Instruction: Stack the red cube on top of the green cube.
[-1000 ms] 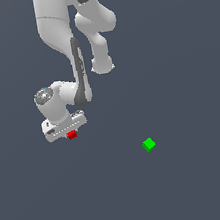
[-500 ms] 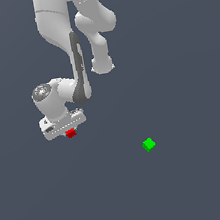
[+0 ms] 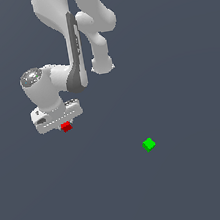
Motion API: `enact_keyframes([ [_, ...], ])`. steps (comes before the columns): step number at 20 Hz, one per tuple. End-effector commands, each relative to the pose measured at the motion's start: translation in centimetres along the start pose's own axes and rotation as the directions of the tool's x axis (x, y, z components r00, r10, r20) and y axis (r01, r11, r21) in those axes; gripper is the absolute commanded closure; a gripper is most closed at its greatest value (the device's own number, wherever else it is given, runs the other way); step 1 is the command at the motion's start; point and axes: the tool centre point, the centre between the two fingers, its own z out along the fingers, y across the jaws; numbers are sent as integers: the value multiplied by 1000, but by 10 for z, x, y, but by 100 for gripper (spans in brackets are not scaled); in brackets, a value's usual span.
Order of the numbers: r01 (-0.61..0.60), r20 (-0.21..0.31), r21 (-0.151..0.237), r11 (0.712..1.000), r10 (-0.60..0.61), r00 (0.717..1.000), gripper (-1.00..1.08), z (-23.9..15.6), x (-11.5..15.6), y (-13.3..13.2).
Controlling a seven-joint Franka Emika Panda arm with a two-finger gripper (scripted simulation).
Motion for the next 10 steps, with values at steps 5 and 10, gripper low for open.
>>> enact_keyframes([
  [5, 0, 0, 0, 1000, 0, 1000, 108, -20, 0, 0],
  [10, 0, 0, 0, 1000, 0, 1000, 108, -18, 3, -2],
])
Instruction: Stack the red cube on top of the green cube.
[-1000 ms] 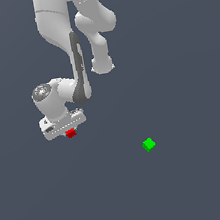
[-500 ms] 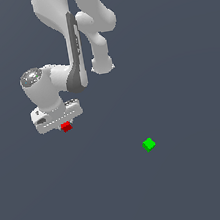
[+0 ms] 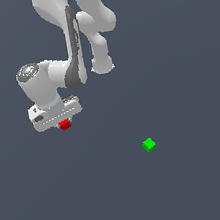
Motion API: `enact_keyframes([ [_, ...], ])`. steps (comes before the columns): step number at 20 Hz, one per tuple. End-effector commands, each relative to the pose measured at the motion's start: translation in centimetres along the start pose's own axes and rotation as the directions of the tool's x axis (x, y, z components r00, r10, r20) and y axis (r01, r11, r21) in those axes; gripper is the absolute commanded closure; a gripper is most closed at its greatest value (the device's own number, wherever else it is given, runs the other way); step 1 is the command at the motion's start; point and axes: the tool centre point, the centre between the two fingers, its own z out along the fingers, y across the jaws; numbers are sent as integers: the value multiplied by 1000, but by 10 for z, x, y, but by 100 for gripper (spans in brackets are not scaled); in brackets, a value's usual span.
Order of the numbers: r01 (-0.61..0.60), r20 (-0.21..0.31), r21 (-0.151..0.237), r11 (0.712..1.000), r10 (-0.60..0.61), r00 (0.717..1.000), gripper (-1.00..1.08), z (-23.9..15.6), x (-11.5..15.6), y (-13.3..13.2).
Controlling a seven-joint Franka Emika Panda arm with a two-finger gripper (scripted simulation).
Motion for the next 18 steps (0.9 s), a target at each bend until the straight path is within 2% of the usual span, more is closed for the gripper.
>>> enact_keyframes([
  [1, 1, 0, 0, 1000, -1, 1000, 108, 0, 3, -3],
  [9, 1, 0, 0, 1000, -1, 1000, 108, 7, 34, -38],
  [18, 1, 0, 0, 1000, -1, 1000, 108, 22, 104, -114],
])
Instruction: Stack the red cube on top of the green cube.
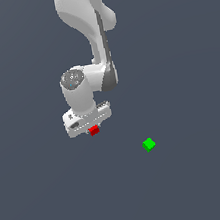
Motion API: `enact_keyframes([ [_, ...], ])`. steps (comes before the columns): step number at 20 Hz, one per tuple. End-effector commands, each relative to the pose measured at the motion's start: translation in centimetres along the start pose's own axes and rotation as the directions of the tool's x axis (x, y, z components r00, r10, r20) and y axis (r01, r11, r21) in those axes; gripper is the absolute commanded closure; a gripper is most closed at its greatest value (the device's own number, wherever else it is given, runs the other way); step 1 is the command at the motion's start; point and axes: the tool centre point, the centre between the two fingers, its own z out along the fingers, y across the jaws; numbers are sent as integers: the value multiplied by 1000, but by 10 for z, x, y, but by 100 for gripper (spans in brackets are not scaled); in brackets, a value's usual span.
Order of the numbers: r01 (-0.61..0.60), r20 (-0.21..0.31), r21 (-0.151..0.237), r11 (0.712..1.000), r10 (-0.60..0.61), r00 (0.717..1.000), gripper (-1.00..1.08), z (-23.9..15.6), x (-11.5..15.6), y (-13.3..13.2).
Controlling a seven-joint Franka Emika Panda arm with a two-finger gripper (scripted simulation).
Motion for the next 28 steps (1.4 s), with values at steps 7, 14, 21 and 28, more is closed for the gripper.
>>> enact_keyframes([
  [7, 0, -1, 0, 1000, 0, 1000, 108, 16, 76, -80],
  [14, -1, 0, 0, 1000, 1, 1000, 108, 27, 132, -137],
  [21, 0, 0, 0, 1000, 0, 1000, 108, 34, 166, -169],
  [28, 0, 0, 0, 1000, 0, 1000, 108, 37, 181, -181],
])
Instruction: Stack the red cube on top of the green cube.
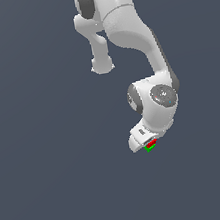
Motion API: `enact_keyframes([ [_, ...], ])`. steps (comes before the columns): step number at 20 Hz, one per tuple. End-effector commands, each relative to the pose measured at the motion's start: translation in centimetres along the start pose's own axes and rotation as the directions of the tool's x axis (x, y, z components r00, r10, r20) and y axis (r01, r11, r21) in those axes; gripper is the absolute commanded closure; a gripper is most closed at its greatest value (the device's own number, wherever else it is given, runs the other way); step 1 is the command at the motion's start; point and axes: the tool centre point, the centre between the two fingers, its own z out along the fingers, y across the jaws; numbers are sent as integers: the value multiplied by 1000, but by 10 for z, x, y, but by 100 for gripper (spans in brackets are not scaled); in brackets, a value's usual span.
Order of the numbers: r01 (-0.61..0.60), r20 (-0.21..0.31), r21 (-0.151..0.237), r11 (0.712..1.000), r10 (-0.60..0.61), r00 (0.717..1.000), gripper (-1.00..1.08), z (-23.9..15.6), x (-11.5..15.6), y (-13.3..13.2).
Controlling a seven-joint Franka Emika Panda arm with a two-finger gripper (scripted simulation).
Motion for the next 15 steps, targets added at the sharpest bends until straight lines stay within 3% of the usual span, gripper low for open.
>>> enact_keyframes([
  [1, -1, -1, -1, 1000, 1, 1000, 108, 0, 3, -2],
  [5, -1, -1, -1, 1000, 1, 1000, 108, 0, 4, -2],
  [6, -1, -1, -1, 1000, 1, 1000, -92, 0, 4, -2],
  [15, -1, -1, -1, 1000, 1, 1000, -92, 0, 4, -2],
])
